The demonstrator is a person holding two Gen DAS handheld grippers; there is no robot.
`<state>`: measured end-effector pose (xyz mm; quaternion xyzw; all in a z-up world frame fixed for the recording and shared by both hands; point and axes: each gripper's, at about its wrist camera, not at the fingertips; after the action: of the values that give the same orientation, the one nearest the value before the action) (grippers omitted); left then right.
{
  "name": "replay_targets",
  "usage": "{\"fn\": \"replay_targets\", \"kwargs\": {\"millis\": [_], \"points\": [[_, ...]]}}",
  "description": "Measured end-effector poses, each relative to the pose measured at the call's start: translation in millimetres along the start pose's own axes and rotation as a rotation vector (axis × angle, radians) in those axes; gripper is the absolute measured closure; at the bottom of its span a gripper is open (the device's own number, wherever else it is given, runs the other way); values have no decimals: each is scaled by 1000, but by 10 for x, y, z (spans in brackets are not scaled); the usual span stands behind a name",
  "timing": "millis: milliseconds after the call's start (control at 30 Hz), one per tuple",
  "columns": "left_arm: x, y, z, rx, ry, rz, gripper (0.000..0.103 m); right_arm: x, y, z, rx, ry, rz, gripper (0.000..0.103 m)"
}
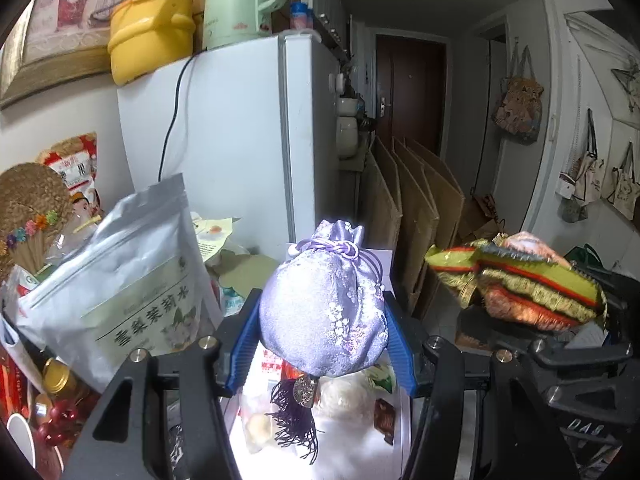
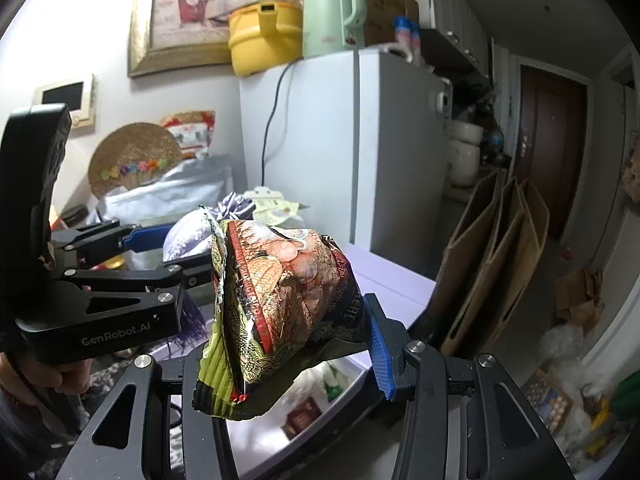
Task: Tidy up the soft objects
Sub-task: 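Lift the held sachet and packets and carry them over the lavender box, then lower the sachet into the box with left tool while right tool drops its packets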
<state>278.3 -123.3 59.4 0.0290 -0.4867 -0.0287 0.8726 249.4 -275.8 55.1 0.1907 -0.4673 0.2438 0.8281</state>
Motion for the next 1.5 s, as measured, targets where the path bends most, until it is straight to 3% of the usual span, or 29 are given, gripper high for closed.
{"fn": "replay_targets", "kwargs": {"millis": [467,1233,1500], "points": [[-99,-12,-777,21,132,-37,47,-78,-198,-703,-24,119,16,56],[-710,-26,-1521,-28,364,-69,47,-587,-397,-1250,-11,289,-66,56],[-860,13,-1598,-11,388,-78,47,-689,-458,-1337,-21,317,-80,56]]}}
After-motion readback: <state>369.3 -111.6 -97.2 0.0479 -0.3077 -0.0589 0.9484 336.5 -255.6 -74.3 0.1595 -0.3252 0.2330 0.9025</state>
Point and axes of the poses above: each gripper's, at about its wrist camera, not at the fingertips, and z roughly against the way its jaws point, y to its left, x to its top, and after that the axes turned 10 degrees about x, right-handed
